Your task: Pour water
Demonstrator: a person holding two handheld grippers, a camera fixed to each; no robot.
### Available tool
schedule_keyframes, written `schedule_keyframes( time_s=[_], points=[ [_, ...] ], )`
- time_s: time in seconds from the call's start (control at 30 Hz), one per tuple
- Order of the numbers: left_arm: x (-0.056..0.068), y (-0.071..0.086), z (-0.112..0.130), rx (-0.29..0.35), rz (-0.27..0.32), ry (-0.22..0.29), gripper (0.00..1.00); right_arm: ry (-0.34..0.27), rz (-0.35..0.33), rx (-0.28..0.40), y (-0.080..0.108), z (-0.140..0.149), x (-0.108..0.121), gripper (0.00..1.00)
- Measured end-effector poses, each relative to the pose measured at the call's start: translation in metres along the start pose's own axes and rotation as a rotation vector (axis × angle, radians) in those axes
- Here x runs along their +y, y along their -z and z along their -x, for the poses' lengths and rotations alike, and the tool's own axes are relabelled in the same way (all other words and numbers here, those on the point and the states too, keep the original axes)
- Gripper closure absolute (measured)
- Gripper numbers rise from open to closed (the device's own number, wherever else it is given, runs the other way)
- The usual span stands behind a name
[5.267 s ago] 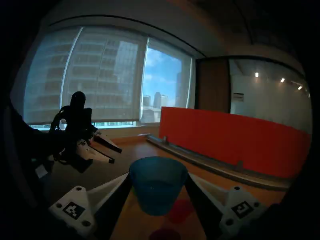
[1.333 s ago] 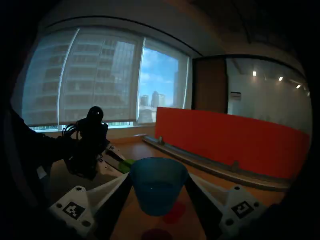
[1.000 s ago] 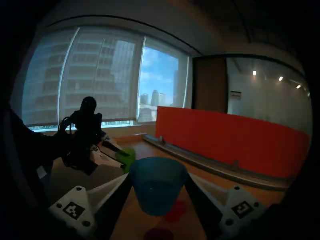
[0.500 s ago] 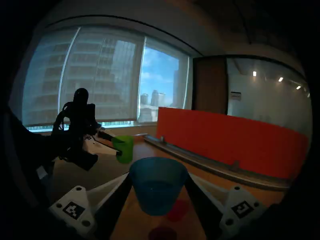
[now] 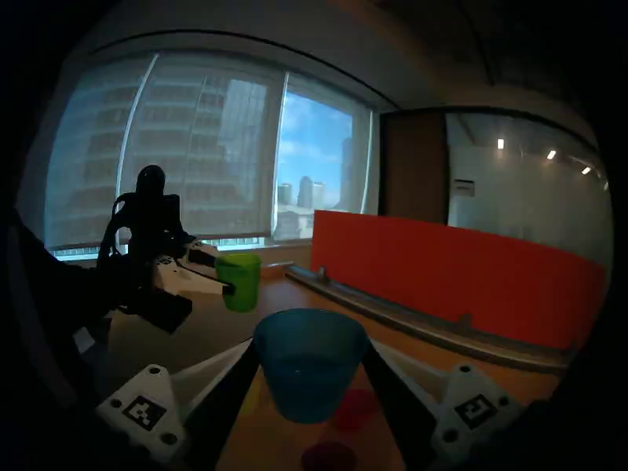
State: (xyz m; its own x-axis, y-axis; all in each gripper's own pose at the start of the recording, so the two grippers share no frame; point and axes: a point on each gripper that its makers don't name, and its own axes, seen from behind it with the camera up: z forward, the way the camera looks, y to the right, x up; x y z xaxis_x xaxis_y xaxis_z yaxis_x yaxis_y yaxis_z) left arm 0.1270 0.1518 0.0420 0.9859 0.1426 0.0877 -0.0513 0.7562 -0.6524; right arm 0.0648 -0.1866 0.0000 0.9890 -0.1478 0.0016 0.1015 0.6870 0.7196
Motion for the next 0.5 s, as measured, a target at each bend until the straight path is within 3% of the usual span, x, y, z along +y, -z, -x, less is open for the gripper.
schedule_keyframes(
  time_s=[0.5],
  points=[
    [0.029,0.010,-0.002,0.040,0.040,-0.023,0.18,-0.011,-0.006,0.007,0.001,0.000,-0.001,0.08]
  ],
)
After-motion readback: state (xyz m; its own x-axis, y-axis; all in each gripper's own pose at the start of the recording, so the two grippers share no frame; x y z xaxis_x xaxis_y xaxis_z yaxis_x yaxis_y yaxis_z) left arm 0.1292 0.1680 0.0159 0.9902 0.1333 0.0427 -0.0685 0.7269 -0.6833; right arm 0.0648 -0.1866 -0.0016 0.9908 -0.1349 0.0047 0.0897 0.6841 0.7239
